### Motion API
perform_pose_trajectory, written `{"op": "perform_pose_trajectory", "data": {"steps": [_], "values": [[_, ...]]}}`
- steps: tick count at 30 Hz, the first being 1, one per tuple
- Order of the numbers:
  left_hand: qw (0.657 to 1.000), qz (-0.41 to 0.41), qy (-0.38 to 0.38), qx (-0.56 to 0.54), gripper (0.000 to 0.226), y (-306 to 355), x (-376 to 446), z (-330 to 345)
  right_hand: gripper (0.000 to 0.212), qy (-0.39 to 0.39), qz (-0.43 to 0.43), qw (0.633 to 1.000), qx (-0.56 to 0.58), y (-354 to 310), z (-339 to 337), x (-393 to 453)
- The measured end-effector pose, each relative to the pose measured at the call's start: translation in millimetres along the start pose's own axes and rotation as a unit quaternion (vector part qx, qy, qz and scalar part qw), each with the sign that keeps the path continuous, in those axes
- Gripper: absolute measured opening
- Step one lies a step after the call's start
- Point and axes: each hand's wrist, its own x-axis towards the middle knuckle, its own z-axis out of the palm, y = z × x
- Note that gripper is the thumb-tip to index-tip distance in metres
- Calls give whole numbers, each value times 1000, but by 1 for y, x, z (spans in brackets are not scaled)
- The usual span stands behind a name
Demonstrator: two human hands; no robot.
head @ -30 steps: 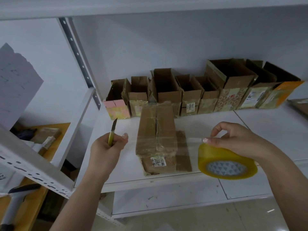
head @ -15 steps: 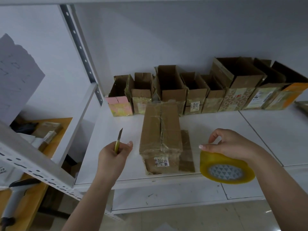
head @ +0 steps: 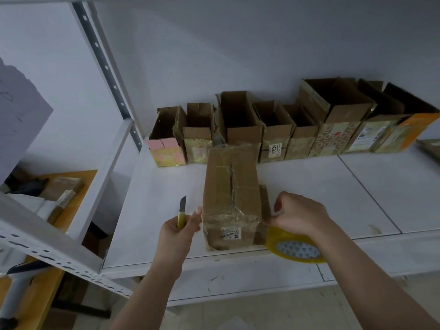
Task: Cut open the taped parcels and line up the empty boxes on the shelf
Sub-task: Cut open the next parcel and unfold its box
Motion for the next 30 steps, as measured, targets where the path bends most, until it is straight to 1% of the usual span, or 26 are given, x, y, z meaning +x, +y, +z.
{"op": "perform_pose_trajectory", "data": {"steps": [1,3,6,8,10,11,13,14,15,17,19,21,22,23,26,28,30], "values": [[1000,0,3,11,56,-4,0,0,48,-2,-5,1000,-1,-3,0,1],[1000,-26,3,14,67,-10,-2,2,45,-4,-15,1000,-2,-7,2,2],[997,-64,-26,-36,61,-17,-3,8,47,-2,-20,1000,0,-9,3,3],[995,-70,-36,-59,53,-15,-3,7,47,-4,-19,1000,7,-7,3,2],[999,-28,-7,-30,52,-4,1,-1,48,-4,-15,1000,21,-3,3,0],[1000,14,22,6,53,5,3,-6,50,-3,-13,1000,27,-2,3,-1],[988,127,68,57,49,33,3,-7,52,0,-11,999,37,2,3,-2],[981,177,56,55,44,50,1,-3,52,-2,-12,999,41,3,3,-1],[975,215,18,53,40,65,-2,5,51,-5,-15,999,47,3,3,-2],[960,246,-100,91,43,90,-10,28,47,-17,-24,997,70,5,4,-3],[933,228,-227,159,43,104,-12,53,42,-29,-33,995,93,7,4,-4],[900,179,-323,230,43,104,-8,71,36,-40,-40,993,107,12,3,-5],[888,159,-343,261,44,100,-5,76,33,-45,-42,991,118,15,2,-5],[882,152,-343,284,45,95,-2,79,31,-49,-46,989,135,18,2,-5],[881,191,-318,295,47,83,4,79,27,-52,-48,981,180,29,0,-6],[881,205,-317,284,47,80,4,77,30,-51,-38,982,176,36,-2,-7],[872,229,-318,292,46,79,5,77,30,-47,-34,985,160,42,-4,-5]]}}
